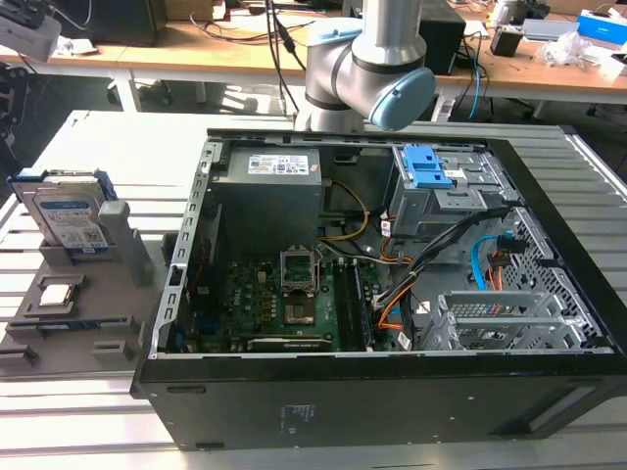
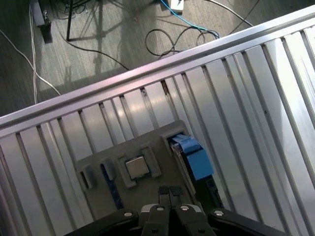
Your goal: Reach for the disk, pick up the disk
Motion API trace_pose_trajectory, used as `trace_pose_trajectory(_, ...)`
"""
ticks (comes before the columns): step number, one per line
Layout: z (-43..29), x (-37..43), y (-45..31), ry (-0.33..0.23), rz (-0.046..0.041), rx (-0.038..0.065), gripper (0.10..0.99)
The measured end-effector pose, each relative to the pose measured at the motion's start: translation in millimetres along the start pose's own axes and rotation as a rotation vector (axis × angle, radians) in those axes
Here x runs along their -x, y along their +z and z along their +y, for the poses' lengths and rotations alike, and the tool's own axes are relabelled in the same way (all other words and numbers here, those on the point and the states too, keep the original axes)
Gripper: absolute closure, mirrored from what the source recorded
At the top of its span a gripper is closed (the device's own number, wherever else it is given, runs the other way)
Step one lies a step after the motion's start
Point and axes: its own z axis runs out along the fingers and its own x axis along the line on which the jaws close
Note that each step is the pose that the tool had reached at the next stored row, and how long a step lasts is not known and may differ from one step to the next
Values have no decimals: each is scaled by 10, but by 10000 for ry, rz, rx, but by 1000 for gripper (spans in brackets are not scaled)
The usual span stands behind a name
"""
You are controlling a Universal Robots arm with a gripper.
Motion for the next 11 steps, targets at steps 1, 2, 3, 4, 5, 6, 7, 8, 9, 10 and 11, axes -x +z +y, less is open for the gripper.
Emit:
trace_pose_trajectory(1, 0, 0, 0, -63, 3, 0, 980)
trace_pose_trajectory(2, 0, 0, 0, -172, 7, 0, 980)
trace_pose_trajectory(3, 0, 0, 0, -278, 11, 0, 980)
trace_pose_trajectory(4, 0, 0, 0, -364, 15, 0, 980)
trace_pose_trajectory(5, 0, 0, 0, -475, 18, 0, 980)
trace_pose_trajectory(6, 0, 0, 0, -584, 23, 0, 980)
trace_pose_trajectory(7, 0, 0, 0, -679, 26, -1, 980)
trace_pose_trajectory(8, 0, 0, 0, -732, 29, 0, 980)
trace_pose_trajectory(9, 0, 0, 0, -801, 31, 0, 980)
trace_pose_trajectory(10, 0, 0, 0, -889, 35, 0, 980)
trace_pose_trajectory(11, 0, 0, 0, -959, 37, 0, 980)
